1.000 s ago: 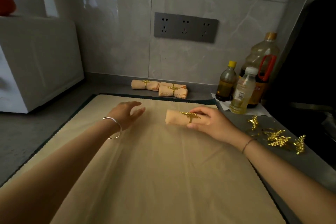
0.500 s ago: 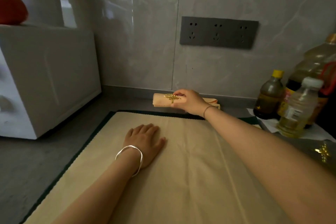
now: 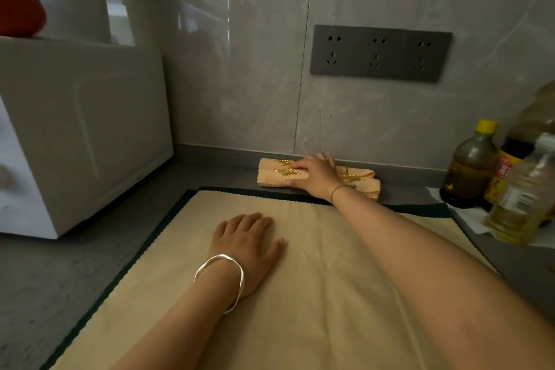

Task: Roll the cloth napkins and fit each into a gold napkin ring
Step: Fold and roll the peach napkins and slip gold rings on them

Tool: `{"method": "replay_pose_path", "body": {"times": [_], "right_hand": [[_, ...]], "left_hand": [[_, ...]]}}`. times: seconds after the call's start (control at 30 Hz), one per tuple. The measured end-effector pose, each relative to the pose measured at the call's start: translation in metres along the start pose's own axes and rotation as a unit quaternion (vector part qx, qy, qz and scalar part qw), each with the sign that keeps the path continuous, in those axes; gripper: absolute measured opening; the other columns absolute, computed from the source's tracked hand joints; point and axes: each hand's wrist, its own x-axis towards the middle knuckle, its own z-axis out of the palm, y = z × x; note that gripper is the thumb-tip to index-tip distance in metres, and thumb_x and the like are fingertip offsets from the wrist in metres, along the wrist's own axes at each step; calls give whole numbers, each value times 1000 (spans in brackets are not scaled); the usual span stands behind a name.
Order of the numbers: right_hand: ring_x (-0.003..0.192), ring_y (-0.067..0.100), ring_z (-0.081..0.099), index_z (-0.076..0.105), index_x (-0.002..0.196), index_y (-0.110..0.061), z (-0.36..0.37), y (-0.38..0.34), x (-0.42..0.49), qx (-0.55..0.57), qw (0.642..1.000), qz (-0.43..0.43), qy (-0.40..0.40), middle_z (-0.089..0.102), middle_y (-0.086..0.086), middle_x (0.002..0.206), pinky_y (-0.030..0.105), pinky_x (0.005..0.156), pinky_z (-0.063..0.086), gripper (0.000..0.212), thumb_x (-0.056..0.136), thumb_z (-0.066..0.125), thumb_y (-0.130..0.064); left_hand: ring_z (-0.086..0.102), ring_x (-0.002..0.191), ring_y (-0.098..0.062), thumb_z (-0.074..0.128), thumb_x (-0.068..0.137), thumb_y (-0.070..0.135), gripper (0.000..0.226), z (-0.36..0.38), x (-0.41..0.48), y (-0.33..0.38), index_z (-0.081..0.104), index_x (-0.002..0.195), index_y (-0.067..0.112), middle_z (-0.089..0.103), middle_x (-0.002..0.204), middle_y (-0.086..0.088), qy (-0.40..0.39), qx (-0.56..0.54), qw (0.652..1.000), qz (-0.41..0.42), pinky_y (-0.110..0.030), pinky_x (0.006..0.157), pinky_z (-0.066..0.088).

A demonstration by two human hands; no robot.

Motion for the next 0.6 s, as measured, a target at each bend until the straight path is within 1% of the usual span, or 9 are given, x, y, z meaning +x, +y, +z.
{"method": "replay_pose_path", "body": {"times": [0.07,0.23,0.33,0.47,0.53,0.6], "right_hand": [[128,23,32,56,126,-35,3,6,1,-16,1000,2,-5,50,-2,133,46,115,8,47,83,60,-53],[123,22,34,53,129,-38,1,16,-3,-56,998,-10,-2,49,-2,129,44,112,15,54,80,58,-61],[122,21,35,51,130,-36,-2,24,-12,-61,998,-12,8,49,-3,128,41,111,16,57,79,60,-60],[127,20,34,45,136,-29,-12,30,-28,-42,998,0,37,45,-3,136,40,113,17,65,79,65,-53],[127,20,35,46,135,-27,-21,33,-46,-3,998,9,62,45,-3,136,35,111,20,61,81,65,-48],[128,20,35,50,133,-25,-28,37,-74,51,996,20,73,46,-3,136,29,107,21,53,85,63,-43]], "left_hand": [[13,142,-13,23,93,61,58,0,0,0,18,146,37,17,154,13,-3,-1,1000,0,-35,117,8],[14,142,-13,24,93,61,57,1,0,-1,20,145,38,19,153,13,2,-2,1000,1,-34,117,9],[14,142,-13,24,93,60,57,0,0,0,20,145,37,19,153,13,-2,2,1000,-1,-34,116,9],[13,143,-15,24,94,58,58,-3,-1,1,19,147,35,18,154,11,-13,5,1000,0,-34,116,8],[13,143,-16,24,94,59,59,-3,0,2,19,147,34,18,155,10,-19,3,1000,1,-35,116,8],[13,143,-17,24,94,59,60,-3,-2,2,19,147,34,18,155,9,-27,0,1000,1,-36,116,8]]}}
